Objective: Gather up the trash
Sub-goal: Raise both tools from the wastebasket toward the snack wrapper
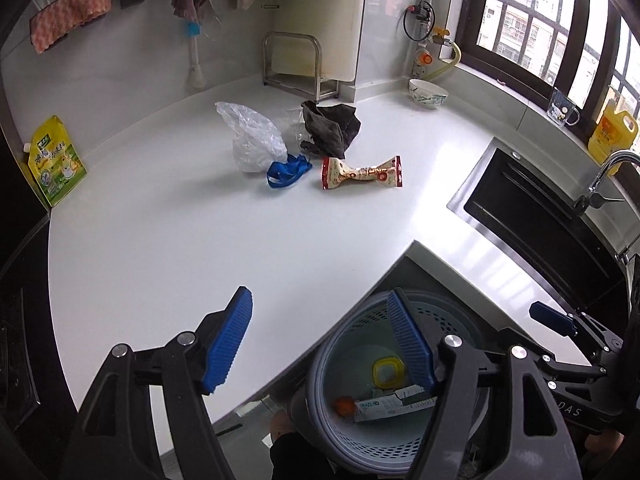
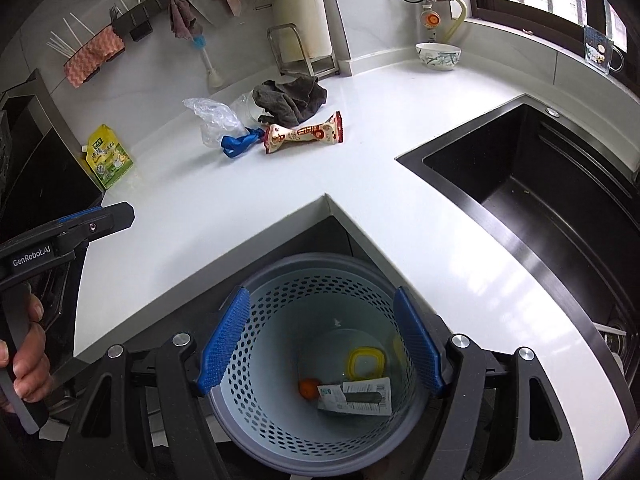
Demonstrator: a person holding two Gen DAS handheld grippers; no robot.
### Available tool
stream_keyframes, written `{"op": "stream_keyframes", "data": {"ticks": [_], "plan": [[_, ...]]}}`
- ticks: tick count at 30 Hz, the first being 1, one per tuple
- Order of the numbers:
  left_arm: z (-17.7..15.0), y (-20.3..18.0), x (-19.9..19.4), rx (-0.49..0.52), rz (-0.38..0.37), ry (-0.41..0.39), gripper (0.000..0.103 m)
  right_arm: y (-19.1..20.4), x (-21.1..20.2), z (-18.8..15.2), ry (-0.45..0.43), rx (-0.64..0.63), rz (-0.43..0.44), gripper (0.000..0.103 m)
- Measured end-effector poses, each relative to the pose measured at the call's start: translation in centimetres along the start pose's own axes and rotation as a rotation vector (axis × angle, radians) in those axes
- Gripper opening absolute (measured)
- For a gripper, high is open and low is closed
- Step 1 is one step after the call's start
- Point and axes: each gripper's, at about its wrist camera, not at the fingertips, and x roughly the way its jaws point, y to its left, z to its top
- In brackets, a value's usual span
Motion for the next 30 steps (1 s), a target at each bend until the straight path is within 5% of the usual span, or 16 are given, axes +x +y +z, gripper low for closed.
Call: {"op": "stream_keyframes", "data": {"ticks": [30], "plan": [[7.7,9.4,6.9,0.037,-0.044,0.018,0.071,4.4,7.1,8.7,-0.022,0.026,-0.113,0.071]]}}
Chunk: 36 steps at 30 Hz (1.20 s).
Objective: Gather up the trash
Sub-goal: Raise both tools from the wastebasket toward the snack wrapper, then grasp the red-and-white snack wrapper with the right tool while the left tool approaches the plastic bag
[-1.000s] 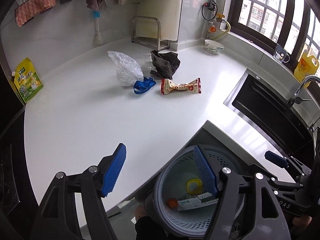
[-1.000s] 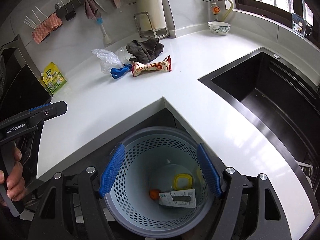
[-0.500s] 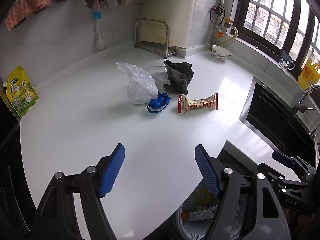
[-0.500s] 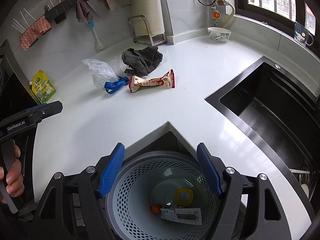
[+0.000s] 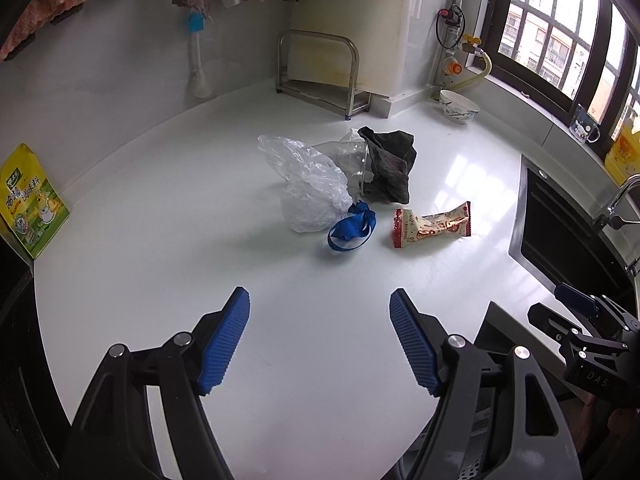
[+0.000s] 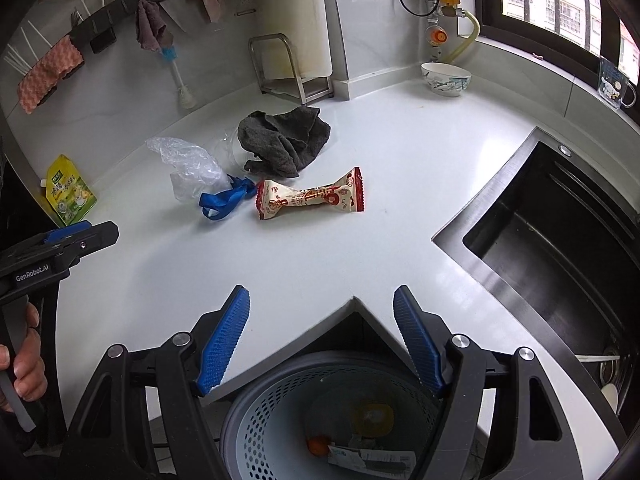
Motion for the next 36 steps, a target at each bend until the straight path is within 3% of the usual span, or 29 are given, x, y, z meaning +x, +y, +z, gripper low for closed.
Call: {"op": "stream_keyframes", "data": {"ticks": [36], "plan": [[3.1,2.1,4.1,0.027,-0.027,0.006,0.073,1.0,6.8,6.1,-0.005,-0.088,-0.008,0.071]]}}
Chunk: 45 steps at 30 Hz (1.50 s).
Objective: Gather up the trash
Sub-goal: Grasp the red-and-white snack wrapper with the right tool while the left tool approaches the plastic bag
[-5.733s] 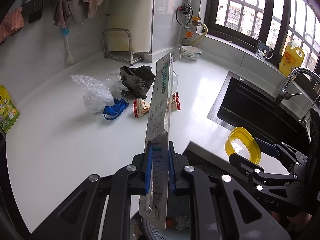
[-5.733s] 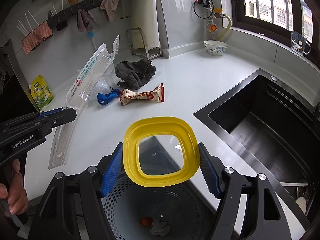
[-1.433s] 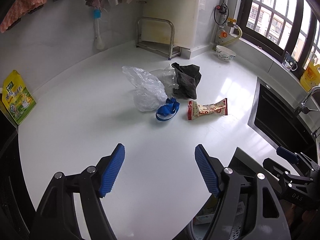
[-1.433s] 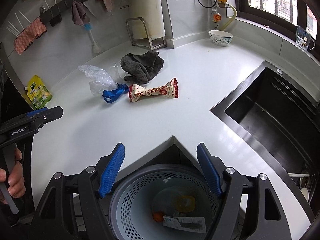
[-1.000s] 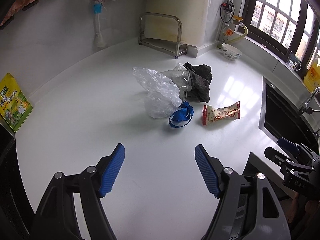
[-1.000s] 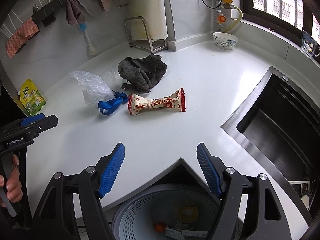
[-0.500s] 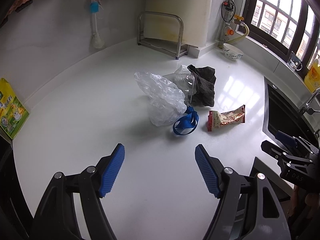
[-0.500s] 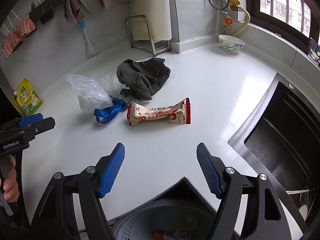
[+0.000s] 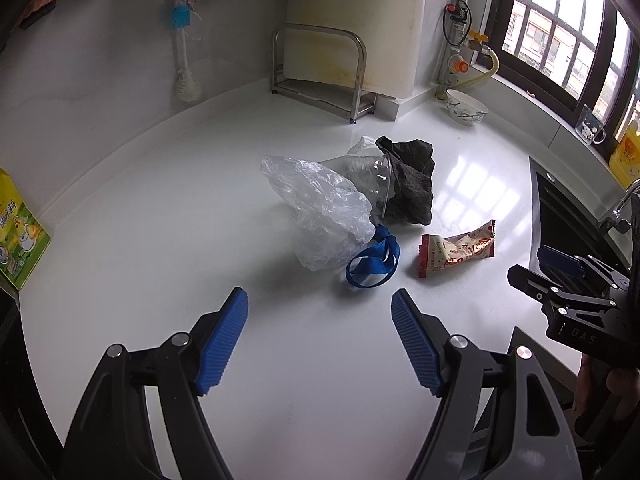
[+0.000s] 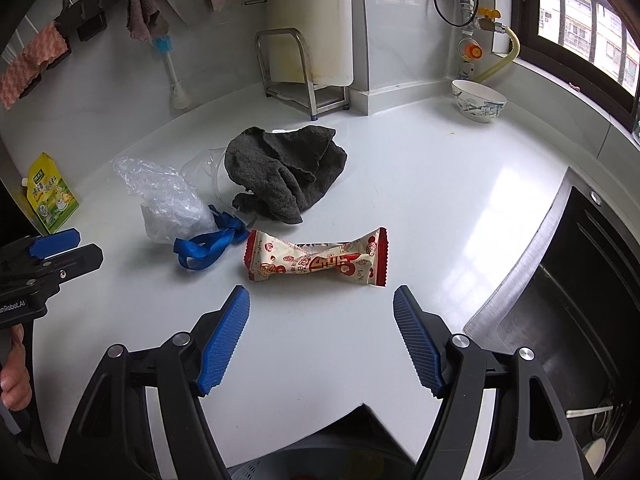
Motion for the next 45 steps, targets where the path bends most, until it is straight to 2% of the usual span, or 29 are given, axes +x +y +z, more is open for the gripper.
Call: {"op": "stream_keyframes", "data": {"ticks": [8,16,26,34,42,45], "plan": [[0.1,-0.3,0.7,-0.007,0.013,0.012,0.073,-0.3,1.2,0.6,-0.001,-0.065,0.010,0.071],[0.1,-1.2,1.8,-0.010,0.014,0.029,0.074,-0.3,2.6,1.2,0.014,-0.185,0.023,0.071],[0.3,-1.2,2.9,-0.033,0.021,0.042,0.074,1.4,4.6,2.0,0.025,-0.423,0.012,0.071],[0.4,-0.4,3.3,-0.056,0.037,0.048,0.074,4.1,6.7,1.1,0.030,-0.649,0.000,0.071],[0.5,-0.2,4.0,-0.067,0.031,0.054,0.074,4.0,8.5,1.3,0.067,-0.602,0.049,0.070],[0.7,-0.1,4.5,-0.082,0.023,0.054,0.074,3.9,8.8,1.3,0.077,-0.573,0.067,0.058]]}}
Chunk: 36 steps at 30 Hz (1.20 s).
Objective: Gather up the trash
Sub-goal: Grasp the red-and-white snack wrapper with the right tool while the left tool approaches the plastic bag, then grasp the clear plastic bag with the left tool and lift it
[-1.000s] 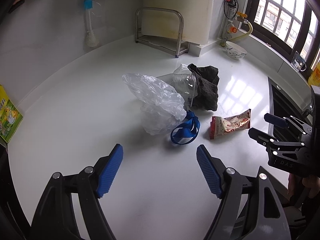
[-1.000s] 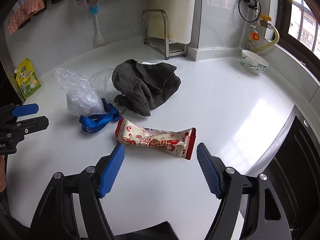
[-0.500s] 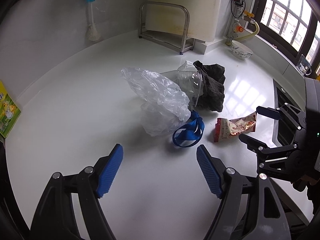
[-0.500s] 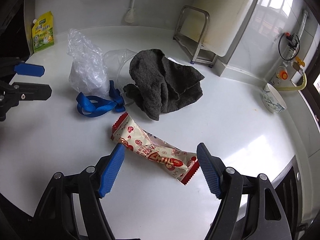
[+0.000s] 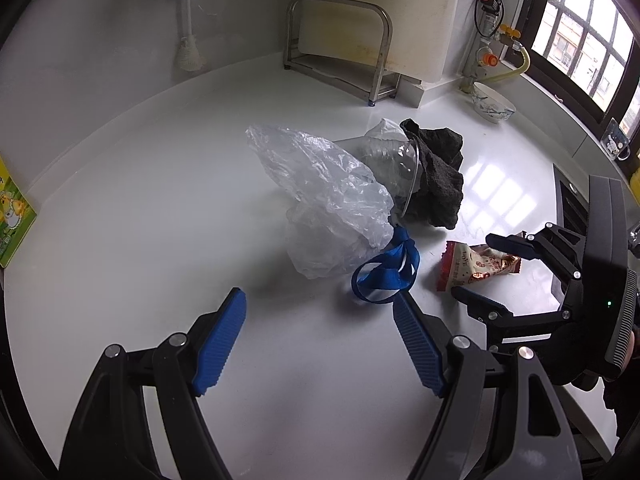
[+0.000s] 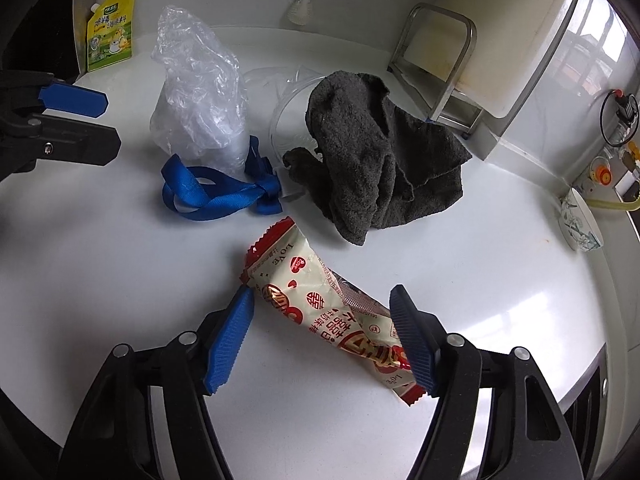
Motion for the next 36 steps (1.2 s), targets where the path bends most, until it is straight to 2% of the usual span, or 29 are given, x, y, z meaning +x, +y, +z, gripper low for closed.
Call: {"op": "stream_keyframes", "data": {"ticks": [2,4,9,15,22,24,26,27,28,29,32,36], "plan": [[0.3,0.0,0.2,-0.003,-0.007,-0.006,0.074,-0.1,0.0,0.0,0.002,0.021,0.007,0.050],[0.6,-0.2,0.3,0.002,-0.012,-0.017,0.074,-0.3,0.0,0.0,0.007,0.051,0.015,0.038],[1.4,-0.7,0.9,0.008,-0.019,-0.034,0.076,-1.5,-0.4,-0.4,-0.005,0.184,0.027,0.037],[2.3,-0.7,1.8,-0.001,-0.022,-0.046,0.076,-4.1,-1.3,-1.9,-0.036,0.477,0.033,0.033],[3.2,-0.7,2.7,-0.014,-0.003,-0.073,0.076,-4.6,-1.9,-3.1,-0.049,0.626,0.000,0.031],[3.5,-0.6,2.8,-0.019,-0.007,-0.080,0.067,-4.5,-2.1,-3.4,-0.050,0.642,-0.006,0.031],[3.7,-0.5,3.1,-0.015,-0.012,-0.072,0.047,-4.2,-2.2,-3.6,-0.050,0.656,-0.006,0.031],[3.7,-0.5,3.2,-0.013,-0.017,-0.068,0.042,-4.2,-2.3,-3.7,-0.050,0.662,-0.008,0.031],[3.7,-0.5,3.2,-0.012,-0.023,-0.065,0.031,-4.0,-2.4,-3.8,-0.050,0.667,-0.011,0.031],[3.7,-0.5,3.2,-0.011,-0.028,-0.064,0.024,-3.9,-2.5,-3.8,-0.050,0.672,-0.013,0.031],[3.6,-0.4,2.7,-0.010,-0.034,-0.074,0.014,-3.6,-2.9,-4.2,-0.051,0.694,-0.020,0.031],[3.4,-0.2,1.7,0.004,-0.038,-0.082,0.011,-3.2,-3.7,-4.7,-0.055,0.720,-0.023,0.031]]}}
